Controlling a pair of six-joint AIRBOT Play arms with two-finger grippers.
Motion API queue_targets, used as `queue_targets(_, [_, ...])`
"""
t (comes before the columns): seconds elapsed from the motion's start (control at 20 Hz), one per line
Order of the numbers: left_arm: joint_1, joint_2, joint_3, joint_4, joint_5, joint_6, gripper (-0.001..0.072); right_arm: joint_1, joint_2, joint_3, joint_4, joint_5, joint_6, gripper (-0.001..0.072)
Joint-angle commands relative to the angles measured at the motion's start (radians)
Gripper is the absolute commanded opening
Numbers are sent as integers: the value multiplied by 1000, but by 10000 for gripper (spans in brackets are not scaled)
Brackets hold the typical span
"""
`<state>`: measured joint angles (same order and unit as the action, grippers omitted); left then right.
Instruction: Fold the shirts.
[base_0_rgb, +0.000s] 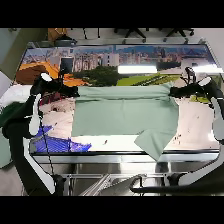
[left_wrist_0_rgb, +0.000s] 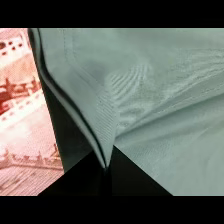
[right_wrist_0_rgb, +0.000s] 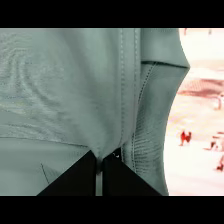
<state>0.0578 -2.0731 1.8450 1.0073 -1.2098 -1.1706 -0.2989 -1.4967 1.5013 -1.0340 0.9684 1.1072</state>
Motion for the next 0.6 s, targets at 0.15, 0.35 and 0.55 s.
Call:
queue_targets(0.15, [-34, -5, 18, 4, -27, -2, 21, 5, -1, 3, 44, 28, 12, 215])
queue_targets(0.35, [-16, -5, 176, 34, -257, -101, 686, -20, 123, 31, 38, 116, 53, 377])
queue_targets(0.55, [55, 83, 80, 72, -456, -192, 687, -115, 323, -34, -91, 262, 214, 376])
